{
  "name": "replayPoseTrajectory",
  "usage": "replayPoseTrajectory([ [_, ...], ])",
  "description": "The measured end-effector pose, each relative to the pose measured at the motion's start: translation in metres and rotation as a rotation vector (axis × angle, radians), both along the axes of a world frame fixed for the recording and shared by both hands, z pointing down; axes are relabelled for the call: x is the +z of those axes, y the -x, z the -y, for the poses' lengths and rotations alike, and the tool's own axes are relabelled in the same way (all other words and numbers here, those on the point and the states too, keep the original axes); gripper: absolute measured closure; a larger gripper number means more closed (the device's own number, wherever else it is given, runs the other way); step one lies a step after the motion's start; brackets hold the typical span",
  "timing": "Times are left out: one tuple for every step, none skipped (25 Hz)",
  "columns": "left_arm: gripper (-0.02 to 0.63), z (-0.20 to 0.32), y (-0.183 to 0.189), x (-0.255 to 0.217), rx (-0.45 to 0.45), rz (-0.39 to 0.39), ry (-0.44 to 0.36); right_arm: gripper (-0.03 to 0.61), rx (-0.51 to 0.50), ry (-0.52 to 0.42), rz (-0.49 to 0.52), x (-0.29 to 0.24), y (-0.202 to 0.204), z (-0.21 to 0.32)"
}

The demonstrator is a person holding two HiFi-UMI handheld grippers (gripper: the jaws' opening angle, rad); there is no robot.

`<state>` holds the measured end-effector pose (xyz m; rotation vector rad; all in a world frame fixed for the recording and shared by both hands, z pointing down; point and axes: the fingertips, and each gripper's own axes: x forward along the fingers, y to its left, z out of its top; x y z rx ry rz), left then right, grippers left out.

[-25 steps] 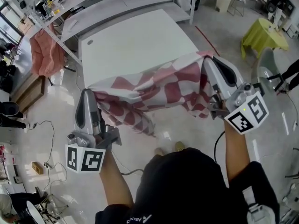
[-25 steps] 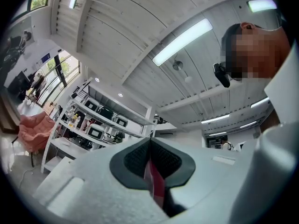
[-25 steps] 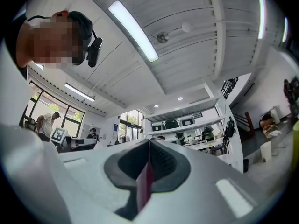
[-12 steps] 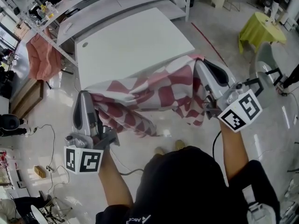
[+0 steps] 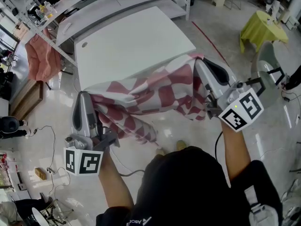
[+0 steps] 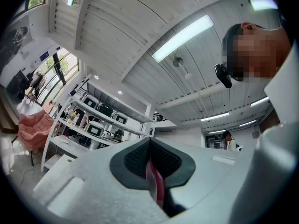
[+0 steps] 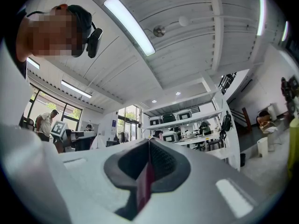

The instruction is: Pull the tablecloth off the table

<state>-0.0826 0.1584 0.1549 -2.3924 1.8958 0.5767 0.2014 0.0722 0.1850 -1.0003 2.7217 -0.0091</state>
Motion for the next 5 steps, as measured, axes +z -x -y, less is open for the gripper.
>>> replayPoseTrajectory([
  [0.603, 0.0006, 0.0001, 0.0004, 0.001, 0.001, 0.002, 0.572, 0.000, 0.001, -0.001, 0.0001, 0.0004, 0.0007],
  [0.603, 0.0013, 0.0004, 0.0007, 0.002, 0.001, 0.004, 0.572, 0.001, 0.002, -0.002, 0.0002, 0.0010, 0.0015],
  [0.603, 0.0020, 0.0007, 0.0010, 0.003, 0.002, 0.006, 0.572, 0.001, 0.003, -0.003, 0.0004, 0.0015, 0.0022],
  [0.603, 0.0027, 0.0009, 0.0012, 0.004, 0.002, 0.008, 0.572, 0.001, 0.003, -0.004, 0.0005, 0.0021, 0.0030],
  [0.603, 0.0033, 0.0012, 0.0015, 0.005, 0.002, 0.009, 0.572, 0.001, 0.004, -0.005, 0.0007, 0.0026, 0.0037],
])
